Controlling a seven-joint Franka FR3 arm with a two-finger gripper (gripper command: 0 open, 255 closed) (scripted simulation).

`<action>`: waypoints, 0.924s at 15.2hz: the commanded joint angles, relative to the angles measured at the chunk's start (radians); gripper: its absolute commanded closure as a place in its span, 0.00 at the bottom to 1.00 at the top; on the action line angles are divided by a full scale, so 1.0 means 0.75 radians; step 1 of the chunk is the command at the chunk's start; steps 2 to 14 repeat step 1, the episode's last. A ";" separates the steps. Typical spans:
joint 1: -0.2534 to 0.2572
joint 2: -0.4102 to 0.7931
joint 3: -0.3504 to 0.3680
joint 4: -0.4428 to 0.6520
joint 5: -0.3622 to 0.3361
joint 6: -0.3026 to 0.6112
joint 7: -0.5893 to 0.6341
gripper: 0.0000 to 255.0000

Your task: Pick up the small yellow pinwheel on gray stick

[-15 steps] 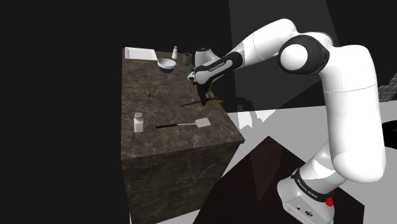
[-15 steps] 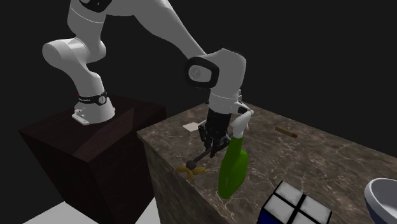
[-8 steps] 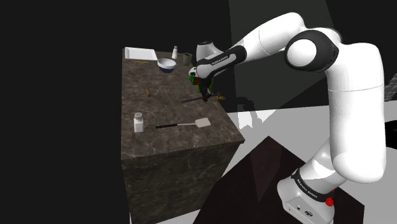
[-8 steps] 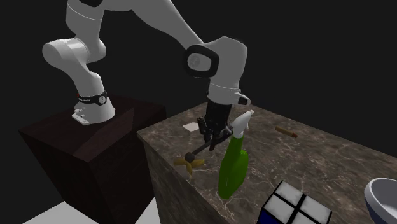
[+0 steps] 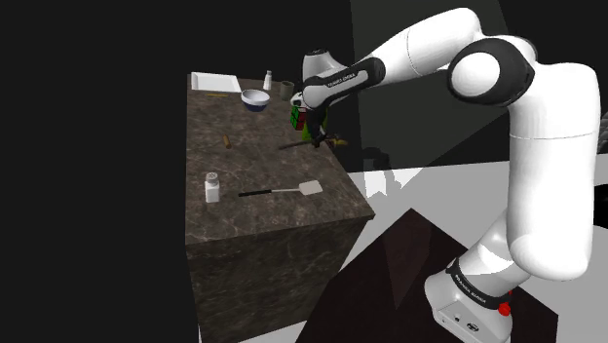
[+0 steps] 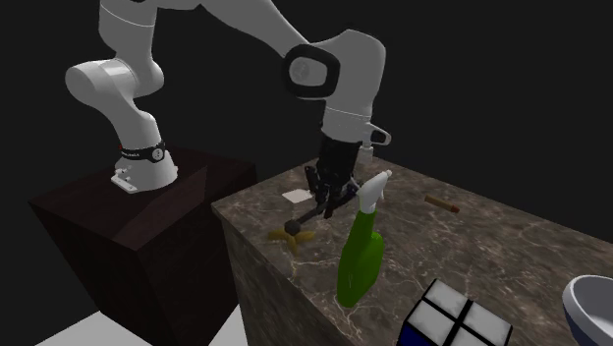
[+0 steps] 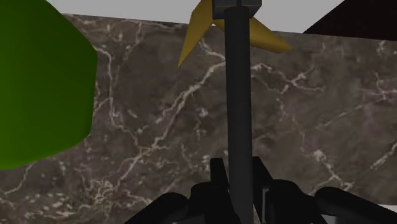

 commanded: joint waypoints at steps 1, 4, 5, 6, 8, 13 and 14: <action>-0.001 -0.003 -0.001 0.004 0.000 -0.008 -0.003 1.00; -0.001 -0.003 -0.001 0.004 0.000 -0.008 -0.003 1.00; -0.001 -0.003 -0.001 0.004 0.000 -0.008 -0.003 1.00; -0.001 -0.003 -0.001 0.004 0.000 -0.008 -0.003 1.00; -0.001 -0.003 -0.001 0.004 0.000 -0.008 -0.003 1.00; -0.001 -0.003 -0.001 0.004 0.000 -0.008 -0.003 1.00; -0.001 -0.003 -0.001 0.004 0.000 -0.008 -0.003 1.00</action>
